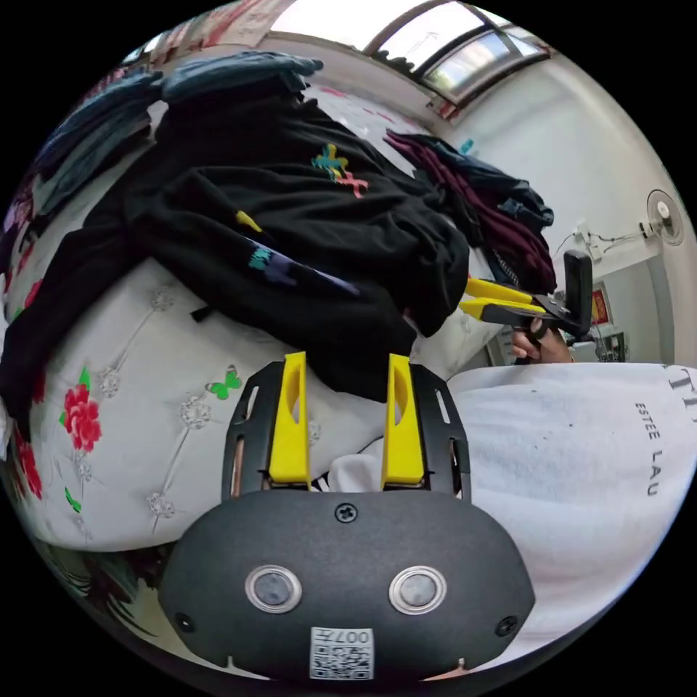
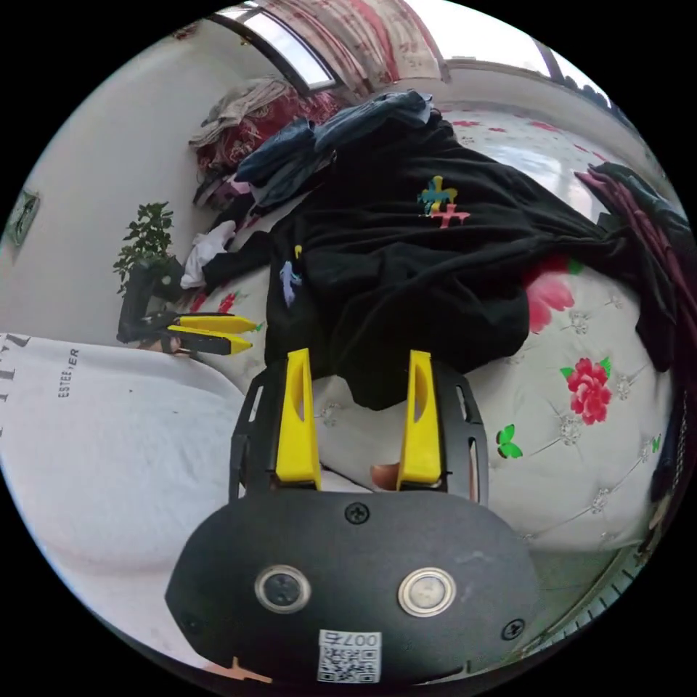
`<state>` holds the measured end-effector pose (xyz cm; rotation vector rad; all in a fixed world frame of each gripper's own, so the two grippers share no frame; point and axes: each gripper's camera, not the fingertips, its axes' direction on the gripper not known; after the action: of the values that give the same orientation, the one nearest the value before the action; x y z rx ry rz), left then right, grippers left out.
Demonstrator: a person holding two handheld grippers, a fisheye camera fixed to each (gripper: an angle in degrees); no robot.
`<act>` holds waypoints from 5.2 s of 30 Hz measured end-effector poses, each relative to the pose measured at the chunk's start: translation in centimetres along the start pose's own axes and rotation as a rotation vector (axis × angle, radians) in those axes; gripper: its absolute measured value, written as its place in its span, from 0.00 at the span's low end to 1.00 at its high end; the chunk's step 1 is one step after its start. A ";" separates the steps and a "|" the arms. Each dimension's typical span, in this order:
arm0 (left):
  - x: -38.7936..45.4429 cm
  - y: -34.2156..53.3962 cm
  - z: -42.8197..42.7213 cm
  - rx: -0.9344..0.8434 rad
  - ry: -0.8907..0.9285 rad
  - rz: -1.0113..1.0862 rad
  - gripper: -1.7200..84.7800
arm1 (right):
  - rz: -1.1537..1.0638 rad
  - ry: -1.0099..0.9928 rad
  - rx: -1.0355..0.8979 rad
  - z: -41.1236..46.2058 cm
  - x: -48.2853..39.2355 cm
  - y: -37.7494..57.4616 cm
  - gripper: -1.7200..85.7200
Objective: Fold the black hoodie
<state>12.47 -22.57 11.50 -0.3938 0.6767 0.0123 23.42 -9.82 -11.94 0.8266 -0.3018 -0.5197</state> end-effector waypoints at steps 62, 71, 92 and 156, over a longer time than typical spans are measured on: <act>-23.6 -30.5 -4.2 0.174 -0.033 -0.123 0.17 | 0.109 -0.003 0.112 2.1 14.8 -29.7 0.15; -19.4 -37.1 1.0 0.015 -0.135 0.009 0.06 | 0.094 0.046 -0.095 12.0 16.0 -37.6 0.10; -11.4 -25.5 -3.3 0.159 0.058 0.207 0.17 | 0.026 -0.072 0.029 7.2 11.2 -22.6 0.14; -34.1 19.0 -29.9 1.180 0.013 -0.785 0.07 | 0.346 0.122 0.215 -1.6 7.8 -0.2 0.10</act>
<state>-35.03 -11.72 4.50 0.5052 0.4069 -1.0884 30.55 -13.19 -12.69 0.9862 -0.3835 -0.1129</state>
